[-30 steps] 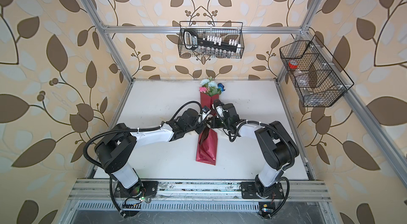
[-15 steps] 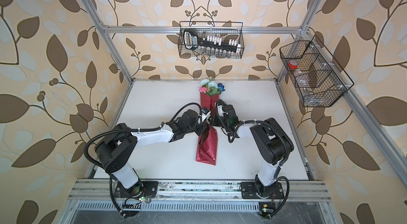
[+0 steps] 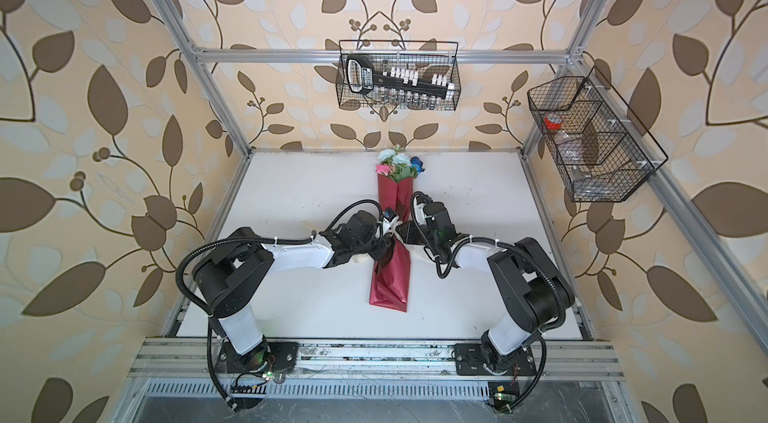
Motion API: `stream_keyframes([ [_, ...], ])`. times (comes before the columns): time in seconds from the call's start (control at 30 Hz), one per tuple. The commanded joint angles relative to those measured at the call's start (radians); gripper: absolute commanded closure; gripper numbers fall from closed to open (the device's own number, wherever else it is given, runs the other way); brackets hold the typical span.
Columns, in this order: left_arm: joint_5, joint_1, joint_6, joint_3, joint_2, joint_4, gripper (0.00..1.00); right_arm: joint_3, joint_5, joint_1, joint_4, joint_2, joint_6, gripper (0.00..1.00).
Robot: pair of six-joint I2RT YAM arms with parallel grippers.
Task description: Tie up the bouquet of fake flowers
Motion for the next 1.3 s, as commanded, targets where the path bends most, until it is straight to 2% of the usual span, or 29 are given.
stream_keyframes([
  [0.0, 0.046, 0.02, -0.022, 0.014, -0.008, 0.033, 1.0, -0.019, 0.021, 0.005, -0.078, -0.081, -0.04, 0.79],
  [0.1, 0.049, 0.02, -0.019, 0.014, -0.011, 0.032, 1.0, 0.0, 0.043, 0.004, -0.129, -0.151, -0.097, 0.77],
  [0.23, 0.051, 0.021, -0.019, 0.014, -0.009, 0.034, 1.0, 0.074, 0.07, 0.004, -0.2, -0.165, -0.184, 0.75],
  [0.37, 0.051, 0.023, -0.021, 0.018, -0.005, 0.036, 1.0, 0.176, 0.042, 0.004, -0.271, -0.093, -0.268, 0.73],
  [0.47, 0.056, 0.024, -0.027, 0.021, -0.002, 0.035, 1.0, 0.251, -0.005, 0.004, -0.325, -0.001, -0.339, 0.77],
  [0.87, 0.057, 0.027, -0.035, 0.011, -0.004, 0.049, 1.0, 0.274, -0.057, 0.007, -0.25, 0.118, -0.481, 0.74],
  [1.17, 0.084, 0.041, -0.046, -0.002, -0.002, 0.071, 1.0, 0.254, 0.018, 0.013, -0.216, 0.145, -0.526, 0.71],
  [1.27, 0.1, 0.048, -0.057, -0.005, 0.001, 0.083, 1.0, 0.257, 0.009, 0.014, -0.215, 0.155, -0.541, 0.71],
])
